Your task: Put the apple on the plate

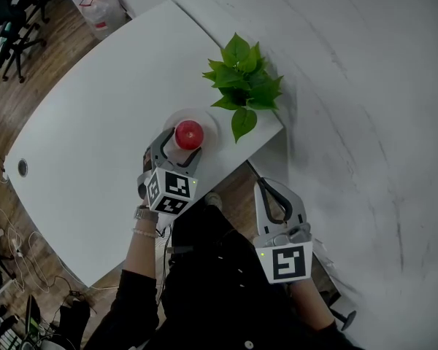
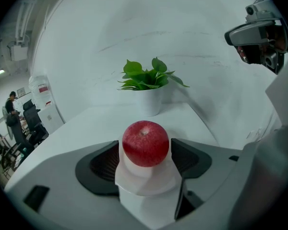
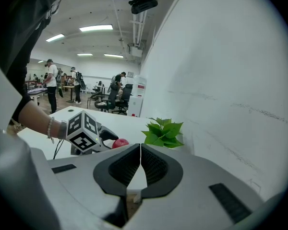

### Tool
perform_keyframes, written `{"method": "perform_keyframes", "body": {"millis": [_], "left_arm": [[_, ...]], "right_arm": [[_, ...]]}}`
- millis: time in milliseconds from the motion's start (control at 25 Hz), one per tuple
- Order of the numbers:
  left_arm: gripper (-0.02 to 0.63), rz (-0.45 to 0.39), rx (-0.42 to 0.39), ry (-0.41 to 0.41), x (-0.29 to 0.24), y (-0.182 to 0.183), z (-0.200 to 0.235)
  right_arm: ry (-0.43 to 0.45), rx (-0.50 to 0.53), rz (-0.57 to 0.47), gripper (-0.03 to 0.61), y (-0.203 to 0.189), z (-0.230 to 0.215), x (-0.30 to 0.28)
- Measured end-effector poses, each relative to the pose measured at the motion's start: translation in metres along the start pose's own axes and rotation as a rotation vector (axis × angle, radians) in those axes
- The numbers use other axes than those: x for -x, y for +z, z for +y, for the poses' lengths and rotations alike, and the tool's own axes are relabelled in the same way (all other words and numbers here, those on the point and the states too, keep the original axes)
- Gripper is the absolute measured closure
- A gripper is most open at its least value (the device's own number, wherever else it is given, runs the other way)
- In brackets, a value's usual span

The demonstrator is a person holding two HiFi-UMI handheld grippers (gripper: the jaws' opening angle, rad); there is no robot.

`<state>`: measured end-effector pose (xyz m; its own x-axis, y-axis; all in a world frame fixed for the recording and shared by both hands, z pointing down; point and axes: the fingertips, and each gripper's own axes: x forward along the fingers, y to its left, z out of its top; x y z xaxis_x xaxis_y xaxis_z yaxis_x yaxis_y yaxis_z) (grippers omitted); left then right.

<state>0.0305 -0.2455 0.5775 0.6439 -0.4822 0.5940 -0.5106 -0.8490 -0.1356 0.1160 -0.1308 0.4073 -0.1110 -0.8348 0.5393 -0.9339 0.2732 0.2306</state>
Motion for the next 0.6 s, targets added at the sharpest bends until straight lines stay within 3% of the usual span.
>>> {"method": "perform_keyframes", "body": {"millis": [240,440,600], "left_arm": [[0.279,-0.033,0.01,0.024,0.014,0.012,0.0],[0.28,-0.095,0.069,0.05,0.035,0.03,0.008],[0.386,-0.125,0.072,0.113,0.055,0.042,0.018]], "right_arm": [[0.027,0.01,-0.02,0.535,0.005,0.005,-0.001],[0.05,0.017,-0.045,0.535,0.011,0.008,-0.001],[0.07,0.036,-0.082,0.535,0.021,0.011,-0.002]]}}
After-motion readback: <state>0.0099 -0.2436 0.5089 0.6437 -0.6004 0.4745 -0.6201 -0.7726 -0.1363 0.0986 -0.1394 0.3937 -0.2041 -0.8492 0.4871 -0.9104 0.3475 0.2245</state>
